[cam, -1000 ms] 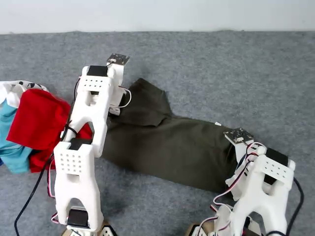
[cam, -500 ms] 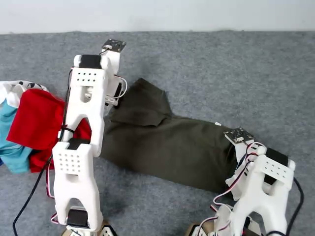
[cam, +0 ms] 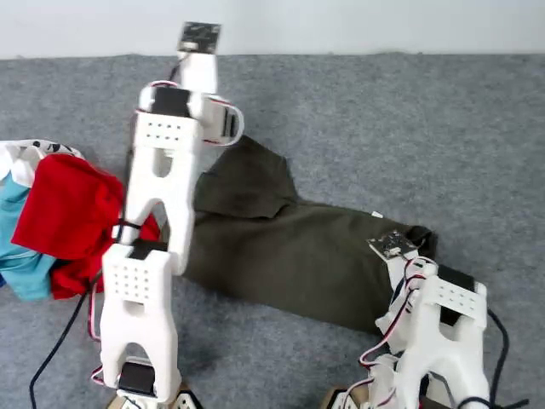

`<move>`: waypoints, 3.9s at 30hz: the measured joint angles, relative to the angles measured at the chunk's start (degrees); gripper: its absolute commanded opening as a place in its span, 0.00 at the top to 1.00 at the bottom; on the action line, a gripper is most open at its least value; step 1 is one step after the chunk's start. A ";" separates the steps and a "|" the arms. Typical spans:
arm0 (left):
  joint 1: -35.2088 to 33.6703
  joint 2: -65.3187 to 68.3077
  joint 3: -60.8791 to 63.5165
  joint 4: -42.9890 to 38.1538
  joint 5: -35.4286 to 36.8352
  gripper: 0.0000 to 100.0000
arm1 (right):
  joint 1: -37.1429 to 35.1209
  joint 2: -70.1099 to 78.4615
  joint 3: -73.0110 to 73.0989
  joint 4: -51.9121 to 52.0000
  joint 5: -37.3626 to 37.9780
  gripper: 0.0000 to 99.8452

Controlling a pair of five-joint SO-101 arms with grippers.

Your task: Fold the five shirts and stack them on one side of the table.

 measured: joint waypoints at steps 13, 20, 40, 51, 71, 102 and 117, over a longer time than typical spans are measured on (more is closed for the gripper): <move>2.46 22.51 -12.31 -11.69 2.20 0.87 | -0.35 0.00 0.00 -0.79 -2.29 0.77; 2.46 31.56 -24.09 -11.52 2.64 0.99 | -0.35 0.00 0.00 -0.79 -2.29 0.77; 2.46 35.34 -40.70 -1.58 2.73 0.99 | -0.35 0.00 0.00 -0.79 -2.29 0.77; 2.46 29.54 -40.79 15.03 2.64 0.99 | -0.35 0.00 0.00 -0.79 -2.29 0.77; -0.62 12.92 -22.86 17.67 2.64 0.99 | -0.35 0.00 0.00 -0.79 -2.29 0.77; -5.63 -7.12 25.76 15.82 -7.56 0.99 | -0.62 0.00 -13.19 8.62 -6.42 0.77; -4.22 -7.12 25.85 17.05 -7.65 0.90 | -9.23 0.00 -41.49 27.52 -8.79 0.77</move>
